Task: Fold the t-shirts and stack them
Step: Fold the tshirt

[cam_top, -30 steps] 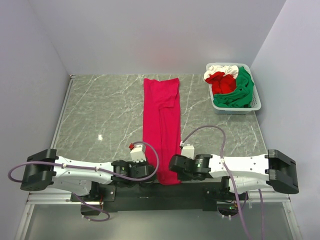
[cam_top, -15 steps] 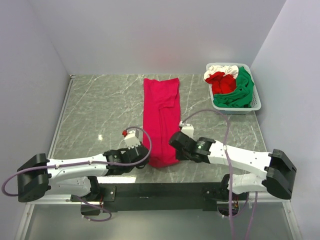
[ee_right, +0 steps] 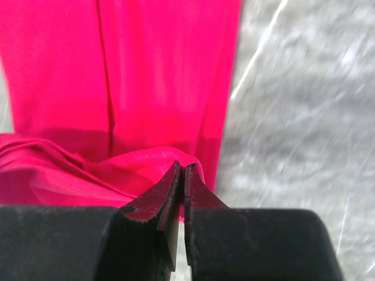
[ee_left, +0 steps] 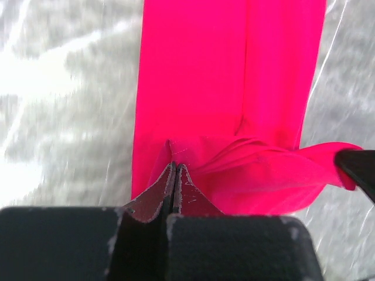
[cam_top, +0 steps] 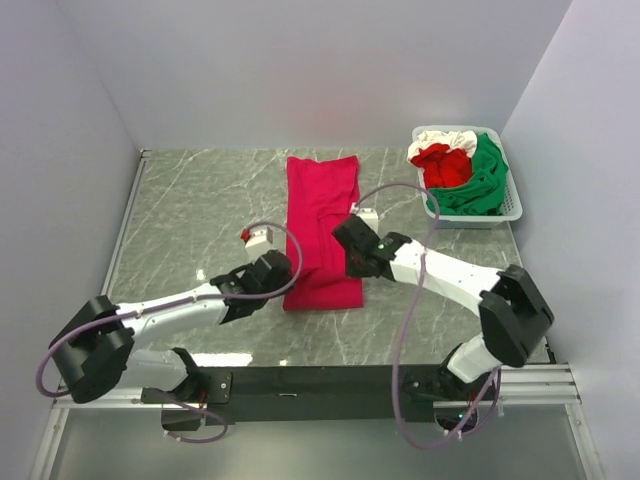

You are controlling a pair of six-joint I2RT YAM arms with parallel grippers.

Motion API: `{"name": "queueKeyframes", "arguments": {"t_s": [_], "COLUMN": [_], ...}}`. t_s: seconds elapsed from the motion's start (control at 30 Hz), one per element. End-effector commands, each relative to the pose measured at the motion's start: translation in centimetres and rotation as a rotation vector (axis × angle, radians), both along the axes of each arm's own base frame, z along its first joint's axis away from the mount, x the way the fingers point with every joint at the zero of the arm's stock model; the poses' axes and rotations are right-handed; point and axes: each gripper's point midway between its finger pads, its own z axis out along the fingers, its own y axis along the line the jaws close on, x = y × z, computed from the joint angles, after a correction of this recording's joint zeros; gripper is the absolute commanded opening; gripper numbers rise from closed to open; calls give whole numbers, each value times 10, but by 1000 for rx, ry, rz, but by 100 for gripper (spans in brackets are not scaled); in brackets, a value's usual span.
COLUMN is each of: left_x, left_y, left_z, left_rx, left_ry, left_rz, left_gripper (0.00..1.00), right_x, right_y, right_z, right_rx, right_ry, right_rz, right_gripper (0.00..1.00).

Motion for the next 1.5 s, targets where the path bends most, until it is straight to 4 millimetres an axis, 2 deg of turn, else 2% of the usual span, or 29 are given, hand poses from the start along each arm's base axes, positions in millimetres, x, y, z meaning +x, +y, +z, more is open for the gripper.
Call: {"name": "queueKeyframes", "arguments": {"t_s": [0.0,0.07,0.13,0.17,0.23,0.27,0.3,0.33,0.37,0.4,0.43,0.57,0.63,0.7,0.93,1.23,1.27,1.3,1.37,1.4,1.43,1.47], "left_x": [34,49,60,78,82,93,98,101,111,115,119,140,146,154,170,182,185,185,188,190,189,187], "left_y": [-12,-10,-14,-10,-10,-9,-9,-11,-10,-10,-10,-9,-10,-12,-7,-2,-3,-3,-1,1,3,3], "left_z": [27,28,31,34,28,35,35,30,35,35,30,30,21,22,3,5,8,7,10,13,20,23], "left_rx": [-39,-38,-42,-23,-17,-28,-30,-25,-23,-20,-11,-13,-2,-9,20,42,41,47,57,58,56,59], "left_ry": [-86,-105,-119,-134,-123,-148,-151,-141,-156,-156,-145,-148,-133,-136,-101,-110,-117,-107,-108,-115,-128,-137], "left_rz": [-28,-25,-31,-19,-27,-24,-25,-35,-32,-32,-34,-32,-37,-45,-23,30,38,39,61,73,87,96], "left_gripper": [1,1,0,1,1,1,1,1,0,0,1,1,1,1,0,0,1,1,23,38,66,76], "right_x": [40,52,64,78,86,91,98,102,105,113,116,134,142,152,163,178,180,182,185,185,185,184], "right_y": [6,2,3,2,0,-1,1,0,-1,1,0,-2,-2,-7,-20,-19,-19,-19,-22,-23,-25,-25], "right_z": [19,12,16,11,15,10,14,13,7,11,10,1,3,3,-6,-13,-12,-10,-5,-3,7,13], "right_rx": [2,-21,-18,-29,-24,-38,-32,-31,-44,-37,-39,-61,-59,-65,-75,-74,-75,-75,-84,-86,-84,-80], "right_ry": [-71,-58,-65,-54,-60,-47,-55,-49,-35,-44,-37,-16,-20,-19,4,17,15,13,1,-4,-23,-37], "right_rz": [10,1,-7,-9,-21,-19,-19,-25,-21,-22,-24,-31,-35,-48,-69,-66,-67,-67,-77,-79,-82,-84], "right_gripper": [0,0,0,0,0,0,0,0,0,0,0,0,0,0,0,0,1,12,30,45,50,58]}}
